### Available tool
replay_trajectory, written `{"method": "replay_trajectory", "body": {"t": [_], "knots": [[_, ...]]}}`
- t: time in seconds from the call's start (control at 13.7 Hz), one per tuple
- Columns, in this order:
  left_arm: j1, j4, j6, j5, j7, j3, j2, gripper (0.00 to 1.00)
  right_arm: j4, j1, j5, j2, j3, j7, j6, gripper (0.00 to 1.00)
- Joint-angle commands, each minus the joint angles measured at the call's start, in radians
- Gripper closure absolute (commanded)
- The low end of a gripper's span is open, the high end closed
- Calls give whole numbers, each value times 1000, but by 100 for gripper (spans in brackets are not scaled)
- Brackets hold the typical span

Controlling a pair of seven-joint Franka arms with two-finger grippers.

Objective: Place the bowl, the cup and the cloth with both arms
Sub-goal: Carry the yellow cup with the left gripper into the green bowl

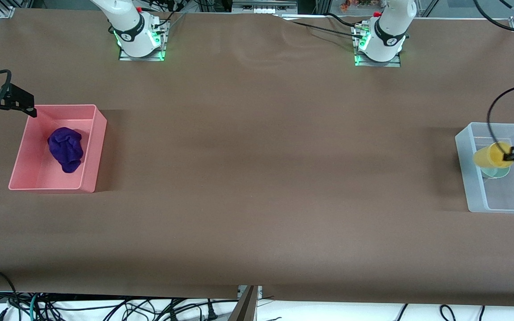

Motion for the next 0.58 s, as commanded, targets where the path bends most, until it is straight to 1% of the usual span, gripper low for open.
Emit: {"method": "replay_trajectory", "body": {"t": [0.0, 0.22, 0.29, 0.44, 0.51], "knots": [[98, -6, 101, 25, 136, -11, 66, 100, -4, -7, 9, -6, -2, 9, -17, 0], [148, -6, 246, 19, 207, -12, 126, 100, -1, -13, 8, 2, -2, 7, -16, 0], [152, -6, 269, 11, 210, -12, 138, 100, 0, -13, 9, 3, -2, 7, -16, 0], [154, -15, 271, 5, 210, -12, 147, 100, 0, -13, 11, 5, -1, 7, -8, 0], [152, -24, 271, 5, 210, -12, 147, 90, 0, -11, 9, 5, -1, 7, -5, 0]]}}
